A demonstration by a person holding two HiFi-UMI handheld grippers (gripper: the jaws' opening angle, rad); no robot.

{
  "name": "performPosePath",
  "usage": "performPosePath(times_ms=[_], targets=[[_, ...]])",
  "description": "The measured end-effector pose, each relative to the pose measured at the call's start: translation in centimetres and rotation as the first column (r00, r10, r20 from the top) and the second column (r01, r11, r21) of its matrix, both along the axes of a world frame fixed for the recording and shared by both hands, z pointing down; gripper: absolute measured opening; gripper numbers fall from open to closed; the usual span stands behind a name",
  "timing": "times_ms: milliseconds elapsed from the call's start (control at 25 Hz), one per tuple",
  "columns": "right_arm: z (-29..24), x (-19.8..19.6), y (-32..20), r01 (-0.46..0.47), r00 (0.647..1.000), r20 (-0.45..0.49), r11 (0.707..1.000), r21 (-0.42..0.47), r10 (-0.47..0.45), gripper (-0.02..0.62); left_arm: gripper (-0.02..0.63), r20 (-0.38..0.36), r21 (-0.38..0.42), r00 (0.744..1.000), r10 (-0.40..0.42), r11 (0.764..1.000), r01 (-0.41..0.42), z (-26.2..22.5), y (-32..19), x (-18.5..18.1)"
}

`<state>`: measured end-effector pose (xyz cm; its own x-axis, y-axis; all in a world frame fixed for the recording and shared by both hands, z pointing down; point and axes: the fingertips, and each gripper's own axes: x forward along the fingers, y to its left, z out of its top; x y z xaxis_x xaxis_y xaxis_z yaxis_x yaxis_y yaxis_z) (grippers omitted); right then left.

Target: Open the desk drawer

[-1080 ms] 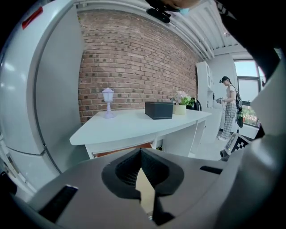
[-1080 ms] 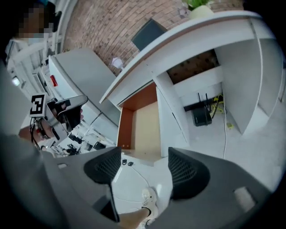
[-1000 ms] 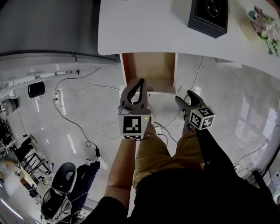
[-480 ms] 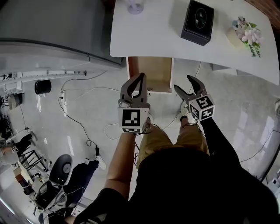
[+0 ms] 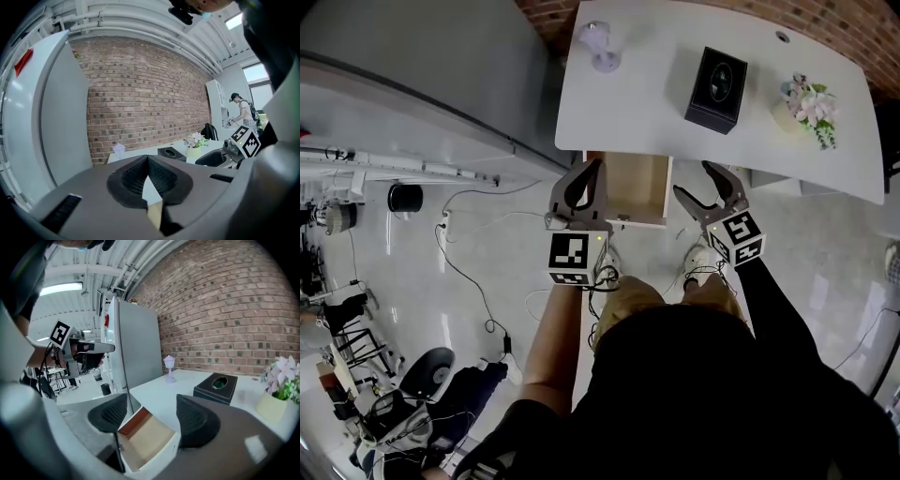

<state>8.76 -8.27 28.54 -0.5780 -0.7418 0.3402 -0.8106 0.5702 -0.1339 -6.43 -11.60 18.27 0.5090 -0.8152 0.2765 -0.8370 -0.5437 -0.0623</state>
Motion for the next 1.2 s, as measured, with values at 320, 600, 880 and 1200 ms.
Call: performPosePath(times_ms=[320, 600, 880, 1200], targets=[[-7.9, 0.4, -3.5, -0.028, 0.999, 0.025, 0.990, 0.140, 0.024, 0.321, 0.009, 0.001, 0.075, 1.000, 0.017, 0.997, -0.017, -5.4, -2.2, 1.1], [-14.1, 1.2, -5.7, -0.059, 0.998, 0.015, 0.959, 0.279, 0.057, 0.321, 0.009, 0.011, 0.136, 0.999, 0.038, 0.990, -0.039, -8.8, -3.3, 2.2], [-17.8, 2.6, -7.3, -0.109, 0.994, 0.036, 0.935, 0.338, 0.103, 0.321, 0.009, 0.011, 0.228, 0.999, 0.039, 0.973, -0.041, -12.9, -4.8, 2.4], [-20.2, 2.0, -6.8, -0.132, 0.991, 0.047, 0.917, 0.377, 0.124, 0.320, 0.009, -0.020, 0.249, 0.999, 0.049, 0.968, -0.042, -14.8, -5.0, 2.2]])
